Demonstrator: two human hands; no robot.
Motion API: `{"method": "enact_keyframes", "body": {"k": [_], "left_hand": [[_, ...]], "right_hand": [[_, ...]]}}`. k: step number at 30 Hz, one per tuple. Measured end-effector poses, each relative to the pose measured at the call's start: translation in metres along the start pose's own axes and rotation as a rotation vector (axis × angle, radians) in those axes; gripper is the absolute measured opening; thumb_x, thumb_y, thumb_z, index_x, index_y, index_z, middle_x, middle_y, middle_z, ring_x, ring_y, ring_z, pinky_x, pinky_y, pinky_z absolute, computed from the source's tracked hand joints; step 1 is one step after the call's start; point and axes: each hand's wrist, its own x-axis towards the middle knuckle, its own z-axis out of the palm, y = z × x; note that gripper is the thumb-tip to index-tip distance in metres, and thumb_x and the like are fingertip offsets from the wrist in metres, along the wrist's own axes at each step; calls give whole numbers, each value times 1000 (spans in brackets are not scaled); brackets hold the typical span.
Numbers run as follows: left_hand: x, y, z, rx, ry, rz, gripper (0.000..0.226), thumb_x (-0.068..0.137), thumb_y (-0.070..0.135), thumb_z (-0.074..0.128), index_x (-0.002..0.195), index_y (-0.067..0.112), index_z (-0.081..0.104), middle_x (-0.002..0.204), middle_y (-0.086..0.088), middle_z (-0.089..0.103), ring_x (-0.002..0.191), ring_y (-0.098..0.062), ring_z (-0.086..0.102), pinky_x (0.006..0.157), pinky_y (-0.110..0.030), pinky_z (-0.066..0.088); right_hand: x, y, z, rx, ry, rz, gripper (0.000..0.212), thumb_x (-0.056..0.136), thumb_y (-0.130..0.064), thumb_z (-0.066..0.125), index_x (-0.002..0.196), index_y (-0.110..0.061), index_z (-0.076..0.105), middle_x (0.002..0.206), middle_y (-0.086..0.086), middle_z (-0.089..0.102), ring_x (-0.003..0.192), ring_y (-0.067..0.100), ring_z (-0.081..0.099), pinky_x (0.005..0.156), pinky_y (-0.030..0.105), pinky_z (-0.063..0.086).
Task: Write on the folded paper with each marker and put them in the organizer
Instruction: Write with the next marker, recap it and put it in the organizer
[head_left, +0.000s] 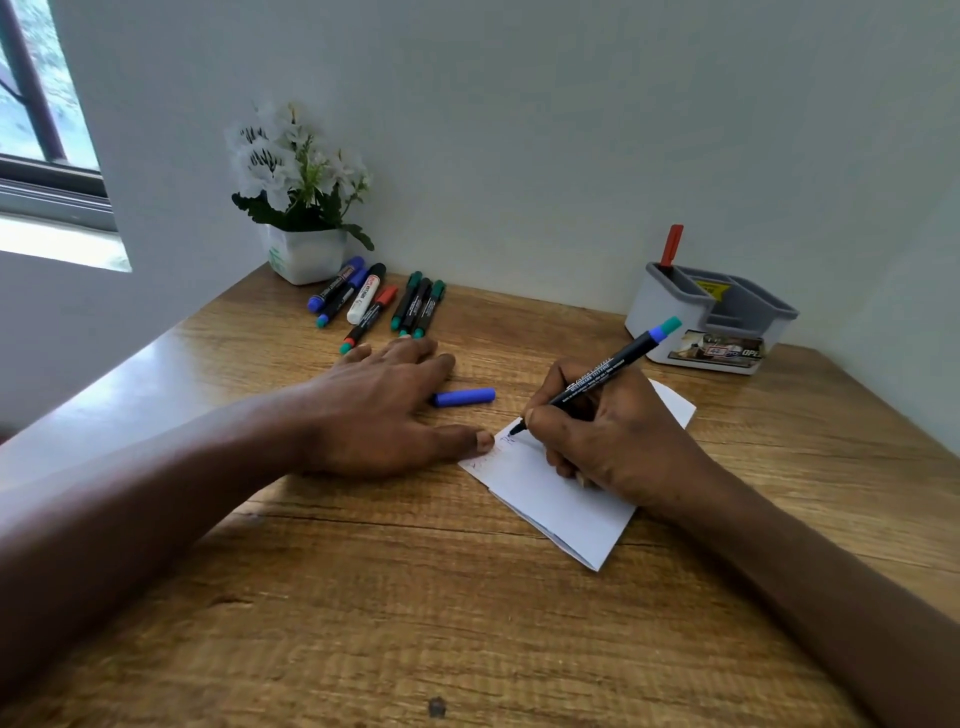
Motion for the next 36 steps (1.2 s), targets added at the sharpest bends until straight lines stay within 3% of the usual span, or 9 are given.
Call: {"method": "enact_keyframes", "body": {"k": [20, 31, 36], "left_hand": [[2, -1, 1, 20, 16, 11, 95, 82, 83, 36, 160, 32, 14, 170, 2, 2, 154, -20, 9, 122, -43, 12], [0, 0, 0, 23, 4, 2, 107, 69, 88, 28, 160, 33, 12, 170, 3, 1, 154, -20, 7, 122, -43, 11], [2, 0, 1, 27, 3, 5, 100, 77, 85, 33, 160, 33, 10, 170, 3, 0, 155, -21, 6, 122, -43, 10]], "right_hand": [[1, 3, 2, -34, 76, -41, 12, 86, -18, 71, 78, -11, 67, 55, 0, 68, 46, 8, 62, 48, 16, 48], [1, 3, 2, -7, 126, -11, 17, 87, -23, 69, 74, -13, 63, 53, 1, 67, 44, 8, 61, 45, 16, 47], [1, 0, 4, -46, 105, -4, 15, 84, -28, 68, 75, -16, 63, 55, -1, 68, 47, 8, 63, 48, 16, 48]]}}
